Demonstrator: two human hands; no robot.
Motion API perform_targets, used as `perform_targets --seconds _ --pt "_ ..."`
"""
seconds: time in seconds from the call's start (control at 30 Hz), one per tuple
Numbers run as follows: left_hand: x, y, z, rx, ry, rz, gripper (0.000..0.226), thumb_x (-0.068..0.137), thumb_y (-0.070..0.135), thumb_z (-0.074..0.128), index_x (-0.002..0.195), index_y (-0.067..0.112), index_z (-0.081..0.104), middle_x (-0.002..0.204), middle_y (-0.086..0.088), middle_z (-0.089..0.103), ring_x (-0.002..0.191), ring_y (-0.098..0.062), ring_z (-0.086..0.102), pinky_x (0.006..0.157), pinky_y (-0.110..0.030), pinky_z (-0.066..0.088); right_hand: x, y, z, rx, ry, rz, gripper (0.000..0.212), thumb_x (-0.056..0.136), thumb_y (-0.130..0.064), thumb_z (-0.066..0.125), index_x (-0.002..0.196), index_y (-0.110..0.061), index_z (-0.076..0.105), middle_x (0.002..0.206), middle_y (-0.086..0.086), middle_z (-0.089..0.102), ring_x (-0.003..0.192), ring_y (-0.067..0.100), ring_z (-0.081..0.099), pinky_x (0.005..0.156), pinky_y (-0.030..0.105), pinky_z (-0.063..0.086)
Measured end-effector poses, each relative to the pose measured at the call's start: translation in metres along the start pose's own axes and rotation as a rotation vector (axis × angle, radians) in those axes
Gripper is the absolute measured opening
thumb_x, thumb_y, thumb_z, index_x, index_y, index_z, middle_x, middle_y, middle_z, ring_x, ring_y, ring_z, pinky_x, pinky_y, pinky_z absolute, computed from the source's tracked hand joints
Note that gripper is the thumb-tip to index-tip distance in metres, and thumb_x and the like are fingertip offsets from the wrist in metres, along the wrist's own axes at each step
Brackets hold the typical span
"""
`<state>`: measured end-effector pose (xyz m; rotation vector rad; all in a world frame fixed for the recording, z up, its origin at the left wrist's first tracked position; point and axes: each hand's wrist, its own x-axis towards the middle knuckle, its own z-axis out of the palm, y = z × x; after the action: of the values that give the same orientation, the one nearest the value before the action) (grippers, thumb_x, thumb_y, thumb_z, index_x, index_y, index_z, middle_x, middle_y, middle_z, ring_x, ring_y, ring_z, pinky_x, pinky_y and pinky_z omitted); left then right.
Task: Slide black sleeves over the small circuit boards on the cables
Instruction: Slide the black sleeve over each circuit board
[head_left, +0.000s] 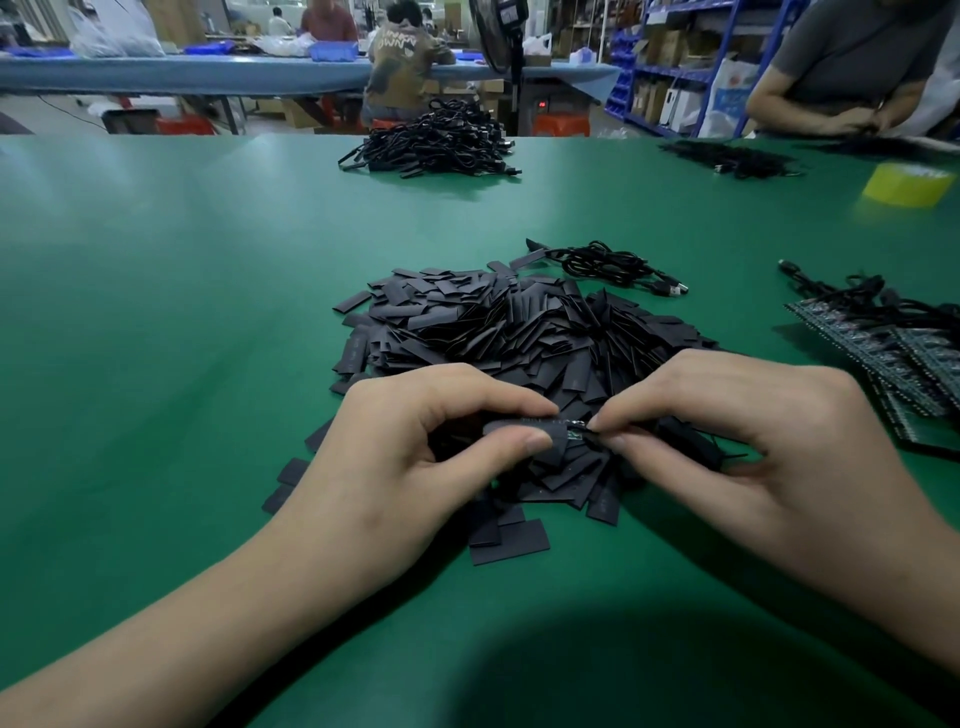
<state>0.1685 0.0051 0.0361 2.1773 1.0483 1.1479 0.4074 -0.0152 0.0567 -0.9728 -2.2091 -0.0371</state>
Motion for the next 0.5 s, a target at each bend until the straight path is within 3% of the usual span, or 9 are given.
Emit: perform_targets --seconds 0.17,0.3,0.4,0.5 --pt "-0.0009 0.0023 0.0012 0.026 -0.018 0.055 0.017 0.085 0.031 0.075 0.102 0.028 0.079 0.089 0.02 0.07 0.088 -0.002 0.069 0.075 -0.012 0.046 -0.0002 -0.0065 0.0045 0.012 -0.004 0.016 0.005 0.089 -0.018 0.073 0.092 -0.017 0.077 0.087 -0.012 0.071 0.081 0.003 0.067 0.076 0.021 0.051" --pt "0.0003 0.0033 -0.0005 0.008 0.031 0.079 0.019 0.085 0.031 0.074 0.103 0.027 0.079 0.092 0.015 0.072 0.09 -0.006 0.07 0.077 -0.016 0.048 -0.0003 -0.0074 0.0039 0.227 0.018 0.231 0.007 0.088 -0.028 0.075 0.095 -0.029 0.074 0.085 -0.02 0.074 0.085 -0.001 0.071 0.079 0.013 0.051" --pt "0.0007 0.0054 -0.0009 0.035 0.079 0.108 0.019 0.085 0.03 0.074 0.102 0.025 0.079 0.095 0.013 0.072 0.092 -0.007 0.069 0.08 -0.018 0.05 0.0013 -0.0023 0.0036 0.331 -0.06 0.361 0.003 0.091 -0.031 0.073 0.091 -0.032 0.075 0.087 -0.018 0.076 0.087 0.001 0.072 0.08 0.016 0.052" --pt "-0.0002 0.0073 0.0021 0.067 0.142 0.102 0.019 0.083 0.027 0.079 0.102 0.025 0.08 0.099 0.01 0.07 0.093 -0.008 0.067 0.081 -0.017 0.048 0.0012 -0.0056 0.0075 0.444 -0.158 0.405 0.01 0.095 -0.028 0.07 0.087 -0.029 0.075 0.078 -0.012 0.077 0.073 0.004 0.072 0.074 0.021 0.054"
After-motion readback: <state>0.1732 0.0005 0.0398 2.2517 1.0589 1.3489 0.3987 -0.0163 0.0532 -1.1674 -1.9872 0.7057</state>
